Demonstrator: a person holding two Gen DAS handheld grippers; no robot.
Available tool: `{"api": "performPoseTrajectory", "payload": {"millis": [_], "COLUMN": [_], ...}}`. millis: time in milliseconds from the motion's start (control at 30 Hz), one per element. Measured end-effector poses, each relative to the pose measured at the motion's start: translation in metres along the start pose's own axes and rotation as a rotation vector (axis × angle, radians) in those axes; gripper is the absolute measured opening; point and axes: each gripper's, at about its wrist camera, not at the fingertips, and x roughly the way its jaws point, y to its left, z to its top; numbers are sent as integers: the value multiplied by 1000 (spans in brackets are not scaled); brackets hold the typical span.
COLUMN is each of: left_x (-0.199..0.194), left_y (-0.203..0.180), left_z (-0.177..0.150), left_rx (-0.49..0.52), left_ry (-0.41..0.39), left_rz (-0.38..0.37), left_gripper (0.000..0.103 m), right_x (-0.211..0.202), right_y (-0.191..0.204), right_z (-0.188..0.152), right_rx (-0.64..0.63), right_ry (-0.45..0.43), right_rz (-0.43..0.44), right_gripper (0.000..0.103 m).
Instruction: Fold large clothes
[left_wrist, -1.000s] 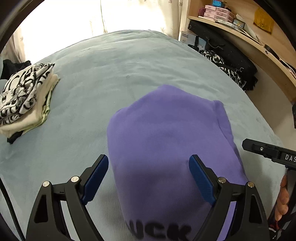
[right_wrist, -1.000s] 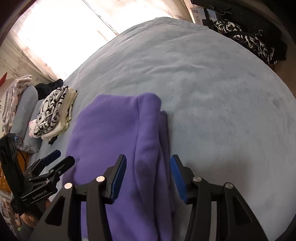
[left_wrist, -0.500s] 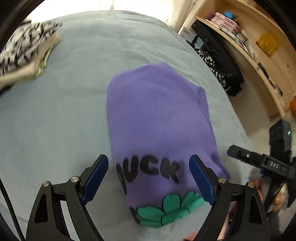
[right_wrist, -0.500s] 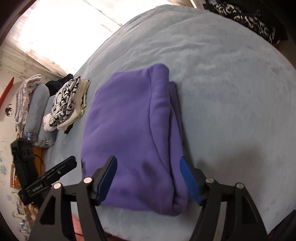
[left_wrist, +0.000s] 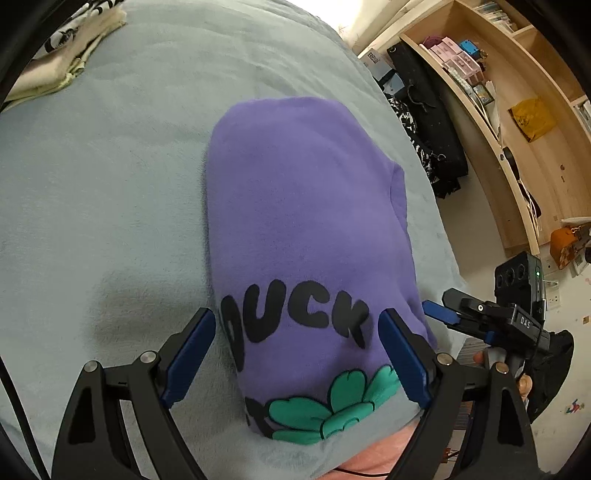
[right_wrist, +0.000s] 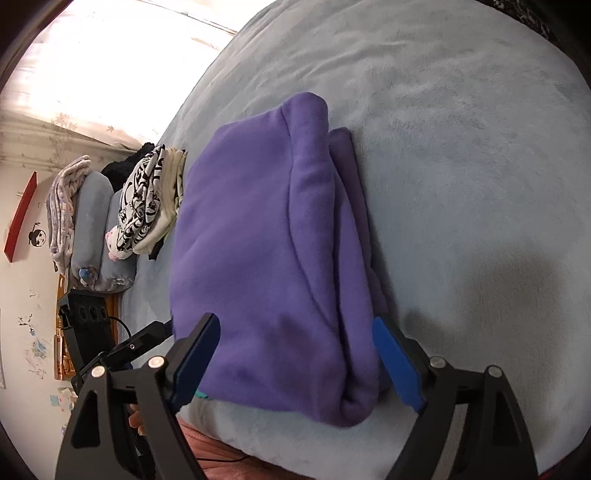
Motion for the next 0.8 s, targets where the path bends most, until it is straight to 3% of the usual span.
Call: {"api": "performPoseTrajectory", "payload": {"millis": [233, 567, 667, 800], "left_x": [27, 60, 66, 75], "left_y": [3, 10, 9, 9], "left_z": [10, 26, 29, 33], "left_rx": [-22, -54, -42, -31], "left_ry": [1, -26, -34, -40], "left_rz": [-29, -99, -113, -131], "left_gripper": [93, 103, 103, 103], "right_x": [15, 68, 84, 95], "right_y": [-15, -35, -29, -23], "right_z": [29, 63, 67, 67], "right_rx": [9, 31, -7, -62], "right_ry": [-18, 113, 132, 139], "right_rz": [1, 154, 166, 176], "right_gripper": [85, 85, 85, 93]}}
